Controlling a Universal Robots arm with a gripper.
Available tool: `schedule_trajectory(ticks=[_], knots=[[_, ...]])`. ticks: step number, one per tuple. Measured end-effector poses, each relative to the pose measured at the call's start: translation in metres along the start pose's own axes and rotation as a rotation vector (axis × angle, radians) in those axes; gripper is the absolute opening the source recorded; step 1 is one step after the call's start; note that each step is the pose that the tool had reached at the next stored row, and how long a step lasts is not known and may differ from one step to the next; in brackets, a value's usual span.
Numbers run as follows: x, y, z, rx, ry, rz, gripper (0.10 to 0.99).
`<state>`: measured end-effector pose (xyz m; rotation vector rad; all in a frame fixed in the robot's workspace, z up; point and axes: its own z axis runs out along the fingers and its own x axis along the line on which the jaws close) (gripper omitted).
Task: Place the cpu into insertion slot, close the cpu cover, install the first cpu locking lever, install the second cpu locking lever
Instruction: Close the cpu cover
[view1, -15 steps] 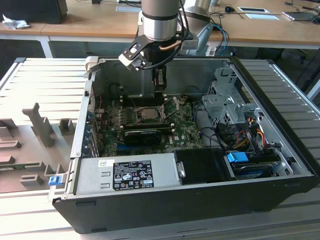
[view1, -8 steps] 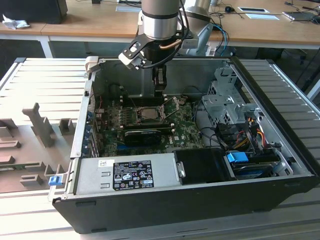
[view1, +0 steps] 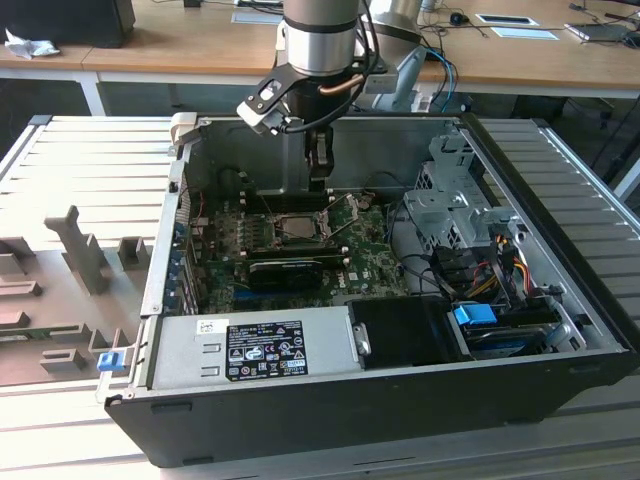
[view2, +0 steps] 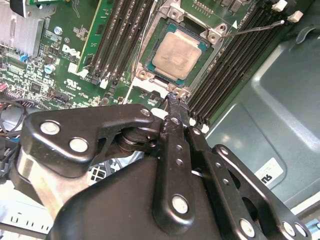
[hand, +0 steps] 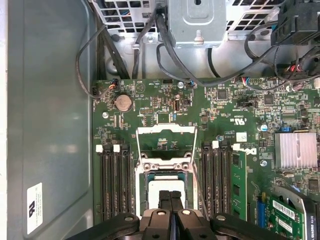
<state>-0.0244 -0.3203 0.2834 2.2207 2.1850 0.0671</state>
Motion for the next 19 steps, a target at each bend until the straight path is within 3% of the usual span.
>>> schedule_trajectory(ticks=[19], knots=[[0.0001, 0.0053, -0.0001, 0.000, -0.0003, 0.000, 0.106]])
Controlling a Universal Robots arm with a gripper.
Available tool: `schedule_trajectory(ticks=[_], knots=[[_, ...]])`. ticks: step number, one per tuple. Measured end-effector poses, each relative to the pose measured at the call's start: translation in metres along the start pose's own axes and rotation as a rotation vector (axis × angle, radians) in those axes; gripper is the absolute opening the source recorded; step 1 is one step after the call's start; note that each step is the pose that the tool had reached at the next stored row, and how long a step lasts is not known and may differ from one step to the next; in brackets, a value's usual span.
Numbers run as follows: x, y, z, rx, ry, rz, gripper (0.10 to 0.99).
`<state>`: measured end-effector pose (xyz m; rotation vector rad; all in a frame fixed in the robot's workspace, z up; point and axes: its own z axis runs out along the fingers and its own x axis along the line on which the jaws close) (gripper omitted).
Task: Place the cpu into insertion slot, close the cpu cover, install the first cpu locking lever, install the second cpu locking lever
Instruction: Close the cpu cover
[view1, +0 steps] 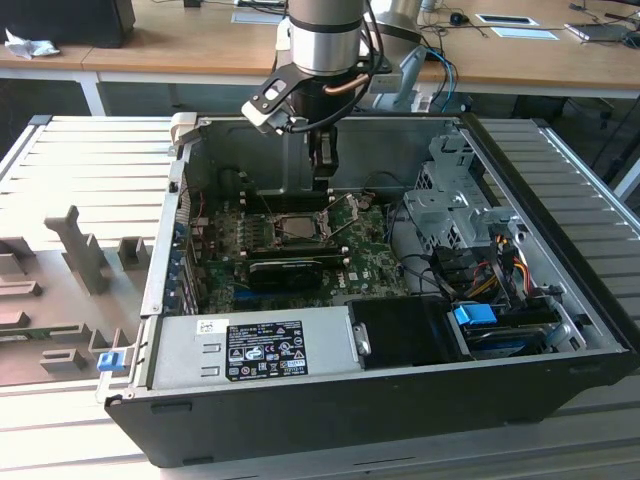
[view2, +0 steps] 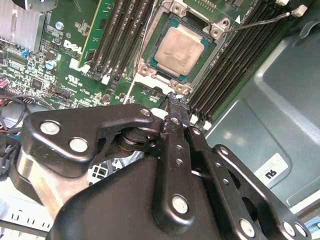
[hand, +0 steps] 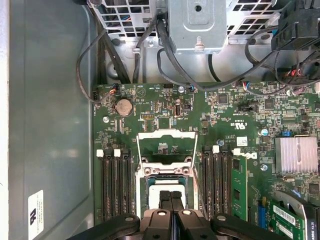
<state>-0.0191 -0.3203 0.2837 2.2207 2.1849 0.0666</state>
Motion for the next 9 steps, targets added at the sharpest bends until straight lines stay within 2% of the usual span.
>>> schedule_trajectory(ticks=[9], knots=[[0.0000, 0.0008, -0.0003, 0.000, 0.0000, 0.000, 0.106]])
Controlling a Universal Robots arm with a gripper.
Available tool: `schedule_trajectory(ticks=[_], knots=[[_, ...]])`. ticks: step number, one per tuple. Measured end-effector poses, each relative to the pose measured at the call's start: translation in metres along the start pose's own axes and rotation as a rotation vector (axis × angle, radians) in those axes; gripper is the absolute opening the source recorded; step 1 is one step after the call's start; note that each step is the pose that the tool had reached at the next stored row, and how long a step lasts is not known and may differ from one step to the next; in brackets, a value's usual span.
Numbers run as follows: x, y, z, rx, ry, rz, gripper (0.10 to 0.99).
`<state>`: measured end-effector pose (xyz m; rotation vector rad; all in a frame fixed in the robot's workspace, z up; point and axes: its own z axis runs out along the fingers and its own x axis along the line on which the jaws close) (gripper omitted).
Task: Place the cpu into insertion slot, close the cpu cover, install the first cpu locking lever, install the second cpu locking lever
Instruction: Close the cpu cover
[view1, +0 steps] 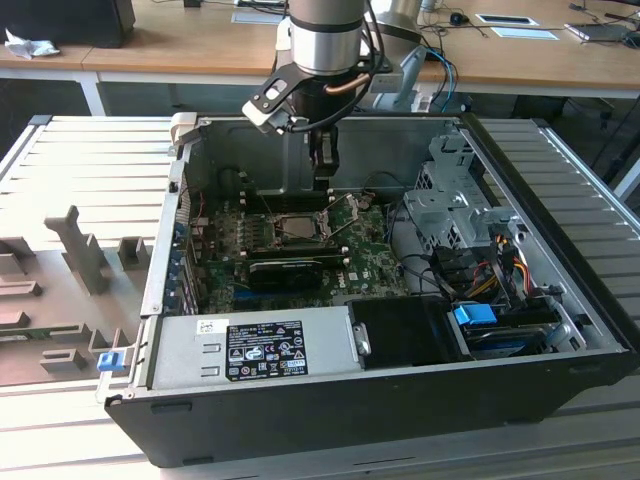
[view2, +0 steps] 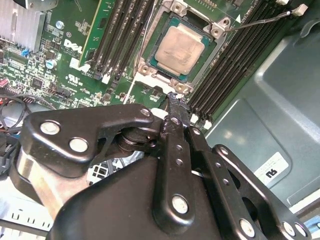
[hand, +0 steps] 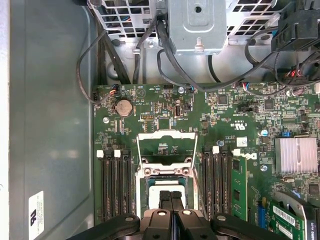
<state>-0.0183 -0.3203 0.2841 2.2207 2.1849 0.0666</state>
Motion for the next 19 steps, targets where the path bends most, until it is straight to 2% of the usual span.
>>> schedule_trajectory(ticks=[13, 16, 17, 18, 19], knots=[[0.0001, 0.0026, -0.0017, 0.000, 0.0001, 0.000, 0.106], [0.0004, 0.0211, -0.0001, 0.001, 0.0003, 0.000, 0.106], [0.0003, 0.0255, 0.0053, -0.001, -0.0003, 0.000, 0.106], [0.0001, 0.0254, 0.0080, -0.006, -0.0001, 0.000, 0.106], [-0.0001, 0.0254, 0.0086, -0.006, -0.0001, -0.001, 0.106]])
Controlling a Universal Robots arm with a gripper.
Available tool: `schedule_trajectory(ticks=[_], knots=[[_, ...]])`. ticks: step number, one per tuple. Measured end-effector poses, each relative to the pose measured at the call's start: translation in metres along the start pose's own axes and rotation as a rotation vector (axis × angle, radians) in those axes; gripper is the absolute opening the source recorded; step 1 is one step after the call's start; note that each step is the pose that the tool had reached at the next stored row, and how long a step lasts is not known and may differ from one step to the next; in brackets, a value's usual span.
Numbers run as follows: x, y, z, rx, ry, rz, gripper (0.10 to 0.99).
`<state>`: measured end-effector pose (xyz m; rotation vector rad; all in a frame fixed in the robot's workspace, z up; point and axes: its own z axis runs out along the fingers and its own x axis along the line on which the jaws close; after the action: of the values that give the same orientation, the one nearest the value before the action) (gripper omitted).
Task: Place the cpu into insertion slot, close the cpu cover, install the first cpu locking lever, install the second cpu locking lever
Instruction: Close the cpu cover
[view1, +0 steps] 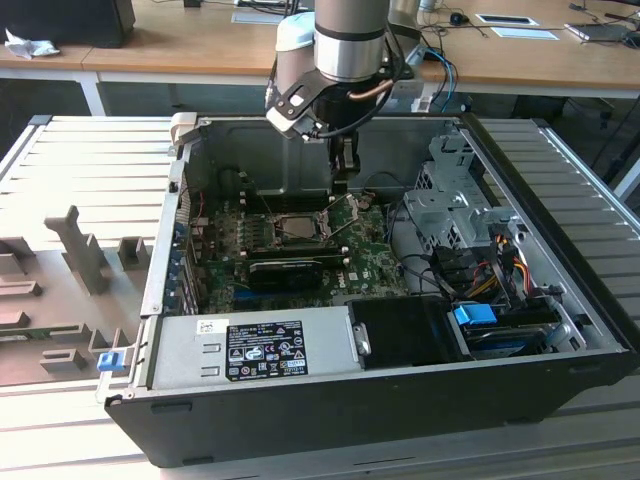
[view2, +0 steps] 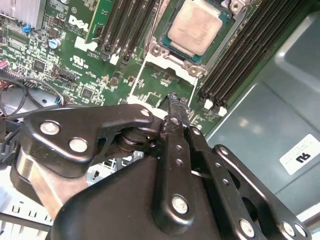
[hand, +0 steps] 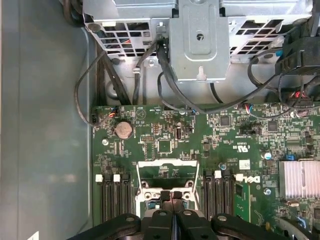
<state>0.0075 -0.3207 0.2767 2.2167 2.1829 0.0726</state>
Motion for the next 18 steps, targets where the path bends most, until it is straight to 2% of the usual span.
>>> schedule_trajectory(ticks=[3, 8, 14, 17, 18], knots=[[-0.0008, 0.0004, 0.0008, 0.000, 0.0002, -0.004, 0.106], [-0.0011, 0.0070, 0.0030, 0.000, 0.0004, -0.006, 0.106], [-0.0008, 0.0275, 0.0103, 0.000, -0.0013, -0.018, 0.106], [-0.0002, 0.0418, 0.0161, 0.001, -0.0039, -0.020, 0.106], [0.0000, 0.0437, 0.0171, 0.001, -0.0041, -0.020, 0.106]])
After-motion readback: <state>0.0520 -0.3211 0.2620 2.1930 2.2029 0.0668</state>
